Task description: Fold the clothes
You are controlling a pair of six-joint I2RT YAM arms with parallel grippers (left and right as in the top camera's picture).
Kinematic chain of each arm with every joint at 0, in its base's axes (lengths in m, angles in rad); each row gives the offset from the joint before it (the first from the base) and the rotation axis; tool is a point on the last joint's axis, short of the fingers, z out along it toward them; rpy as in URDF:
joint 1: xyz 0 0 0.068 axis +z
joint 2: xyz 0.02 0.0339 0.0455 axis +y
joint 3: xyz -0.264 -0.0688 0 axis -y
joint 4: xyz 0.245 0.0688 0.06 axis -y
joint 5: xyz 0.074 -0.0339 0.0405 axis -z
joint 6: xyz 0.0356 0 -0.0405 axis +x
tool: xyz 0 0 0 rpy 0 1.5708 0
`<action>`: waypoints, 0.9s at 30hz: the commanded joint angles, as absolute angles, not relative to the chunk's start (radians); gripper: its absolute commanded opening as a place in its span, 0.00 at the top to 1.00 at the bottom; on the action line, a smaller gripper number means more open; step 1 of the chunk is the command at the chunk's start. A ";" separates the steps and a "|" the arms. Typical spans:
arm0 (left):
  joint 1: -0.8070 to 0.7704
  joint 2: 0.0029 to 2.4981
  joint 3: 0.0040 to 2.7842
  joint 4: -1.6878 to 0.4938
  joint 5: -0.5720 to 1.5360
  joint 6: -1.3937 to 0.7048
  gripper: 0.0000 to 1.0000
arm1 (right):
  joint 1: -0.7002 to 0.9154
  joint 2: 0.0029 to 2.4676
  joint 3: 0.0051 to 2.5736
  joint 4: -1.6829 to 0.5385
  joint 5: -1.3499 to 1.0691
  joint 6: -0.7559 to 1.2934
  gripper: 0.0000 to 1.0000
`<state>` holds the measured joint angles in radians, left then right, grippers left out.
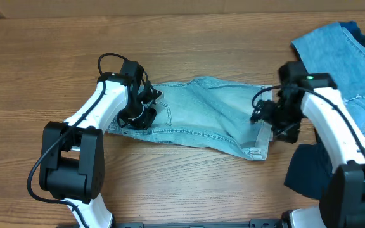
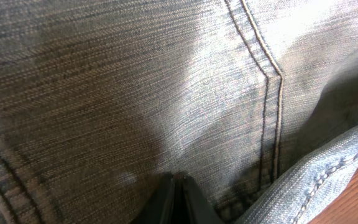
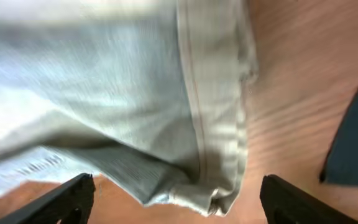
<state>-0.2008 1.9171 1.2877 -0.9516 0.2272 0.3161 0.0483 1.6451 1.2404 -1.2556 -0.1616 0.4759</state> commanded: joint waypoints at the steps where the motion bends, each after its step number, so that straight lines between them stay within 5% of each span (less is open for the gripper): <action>1: -0.199 1.924 1.289 -0.953 0.217 0.310 0.90 | -0.038 1.629 1.209 -1.132 -0.158 0.393 0.25; 9: -0.199 1.924 1.289 -0.957 0.218 0.310 0.90 | -0.077 1.655 1.007 -0.786 -0.273 0.216 0.36; 15: -0.199 1.924 1.289 -0.956 0.218 0.310 0.90 | -0.077 1.733 0.957 -0.765 -0.304 0.207 0.37; 22: -0.199 1.924 1.289 -0.957 0.218 0.310 0.90 | -0.077 1.741 0.960 -0.692 -0.381 0.204 0.58; 27: -0.199 1.924 1.289 -0.957 0.218 0.309 0.90 | -0.077 1.741 0.990 -0.691 -0.337 0.205 0.58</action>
